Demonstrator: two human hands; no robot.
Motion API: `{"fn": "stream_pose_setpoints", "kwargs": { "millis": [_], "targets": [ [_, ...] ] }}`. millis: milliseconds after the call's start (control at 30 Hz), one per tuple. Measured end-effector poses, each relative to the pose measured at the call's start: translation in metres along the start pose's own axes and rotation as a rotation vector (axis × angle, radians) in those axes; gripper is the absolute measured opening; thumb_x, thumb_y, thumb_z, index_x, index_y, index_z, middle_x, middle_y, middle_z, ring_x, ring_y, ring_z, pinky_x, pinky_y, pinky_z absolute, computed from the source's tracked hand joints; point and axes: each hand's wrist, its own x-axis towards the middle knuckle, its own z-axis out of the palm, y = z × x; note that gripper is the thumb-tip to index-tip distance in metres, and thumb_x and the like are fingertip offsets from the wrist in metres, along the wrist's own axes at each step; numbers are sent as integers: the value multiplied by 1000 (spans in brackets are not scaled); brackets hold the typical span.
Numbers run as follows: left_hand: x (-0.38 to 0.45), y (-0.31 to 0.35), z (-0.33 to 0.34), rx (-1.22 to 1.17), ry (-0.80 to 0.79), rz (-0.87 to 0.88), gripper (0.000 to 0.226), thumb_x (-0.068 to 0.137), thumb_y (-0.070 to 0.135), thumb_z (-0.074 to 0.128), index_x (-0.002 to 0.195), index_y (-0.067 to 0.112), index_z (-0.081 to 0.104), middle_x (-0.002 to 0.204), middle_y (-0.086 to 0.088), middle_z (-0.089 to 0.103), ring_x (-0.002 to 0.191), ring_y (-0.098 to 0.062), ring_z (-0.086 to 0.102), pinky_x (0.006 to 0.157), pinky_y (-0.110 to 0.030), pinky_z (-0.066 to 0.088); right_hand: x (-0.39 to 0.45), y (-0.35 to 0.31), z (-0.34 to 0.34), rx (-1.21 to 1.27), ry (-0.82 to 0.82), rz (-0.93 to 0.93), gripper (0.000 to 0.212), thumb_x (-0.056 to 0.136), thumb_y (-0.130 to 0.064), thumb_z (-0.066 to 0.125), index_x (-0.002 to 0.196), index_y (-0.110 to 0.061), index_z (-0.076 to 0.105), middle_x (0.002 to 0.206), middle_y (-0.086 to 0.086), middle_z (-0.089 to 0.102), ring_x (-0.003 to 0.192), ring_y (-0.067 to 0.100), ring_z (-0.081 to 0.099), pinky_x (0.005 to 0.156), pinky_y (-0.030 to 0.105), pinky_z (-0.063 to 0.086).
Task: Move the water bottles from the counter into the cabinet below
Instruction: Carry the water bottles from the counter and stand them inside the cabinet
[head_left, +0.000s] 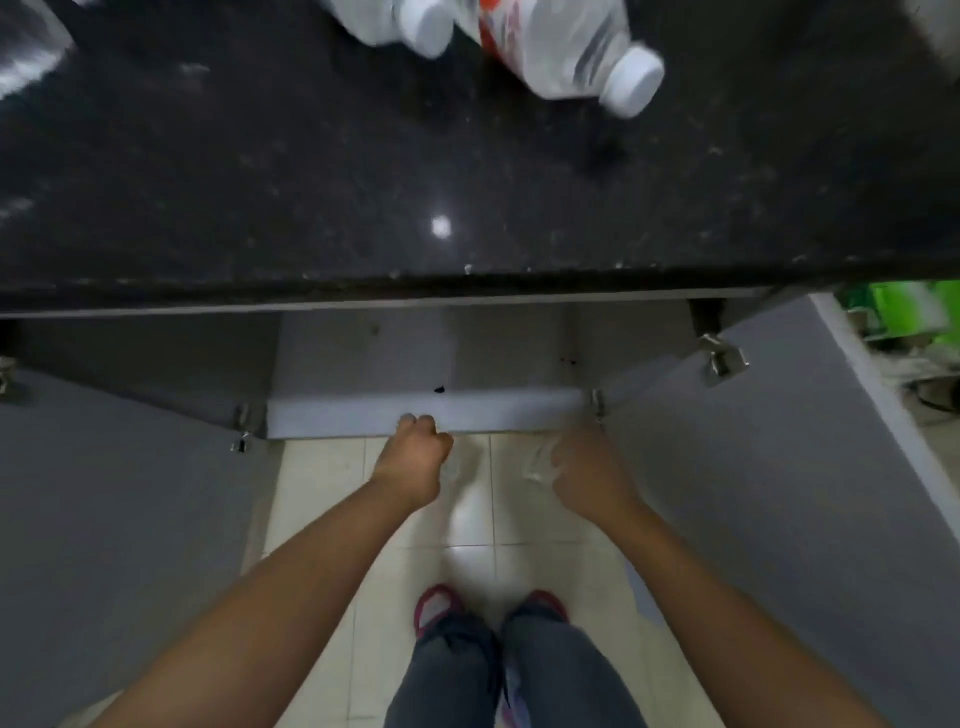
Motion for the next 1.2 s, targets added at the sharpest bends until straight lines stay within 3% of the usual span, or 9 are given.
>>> {"fn": "stream_pose_setpoints", "kwargs": {
  "millis": [67,133,200,300,367,500,667,767,1200],
  "targets": [
    [43,-6,22,20,31,4,35,83,-8,48,114,3,57,125,-15,47,123,-30,37,95,-34,45,38,12,19,5,87,-30,42,9,1,87,45,-11,68,55,8,65,46,26,67,42,14,52],
    [86,-14,43,26,74,14,34,82,-7,49,113,4,58,125,-14,47,123,-30,38,94,-33,45,74,25,33,19,87,-6,31,34,3,85,62,-4,74,74,16,68,69,34,69,59,18,56],
    [125,-20,60,23,111,28,33,82,-4,52,113,5,58,126,-13,48,123,-29,39,92,-31,44,105,42,49,56,201,55,22,62,-4,65,81,2,74,93,22,65,94,35,64,76,21,49],
    [171,-24,83,10,201,60,35,81,-2,52,114,8,59,126,-11,49,124,-27,38,90,-25,44,139,59,68,73,252,61,48,61,-17,43,92,4,72,105,26,63,104,34,60,84,21,45],
    [192,-24,95,-25,255,78,38,80,-2,53,115,9,60,126,-10,51,124,-27,38,92,-24,40,156,70,80,23,252,74,38,77,-16,48,105,-2,69,116,21,59,114,30,53,92,21,41],
    [212,-23,101,-64,361,80,53,80,1,54,131,10,49,135,-11,50,127,-28,40,102,-23,31,177,80,83,-26,312,96,28,84,-5,54,110,-6,67,117,21,55,116,32,51,93,25,41],
    [204,-14,104,-145,367,105,67,97,14,39,148,-1,-3,159,-17,-4,148,-28,-4,120,-27,1,177,81,77,-148,287,98,39,89,-7,52,128,-10,54,124,19,56,118,33,52,96,31,45],
    [207,-17,114,-200,432,91,57,101,7,28,148,-1,-4,159,-16,-11,148,-26,-11,120,-27,-3,186,85,59,-204,256,104,33,90,-8,53,123,-5,57,125,21,60,116,33,57,95,32,47],
    [217,-18,120,-162,445,53,59,99,-1,28,148,1,-4,159,-14,-13,148,-25,-13,120,-27,-4,225,113,2,-391,186,113,30,91,-10,52,118,1,61,128,23,58,120,36,54,101,35,44]
  ]
}}
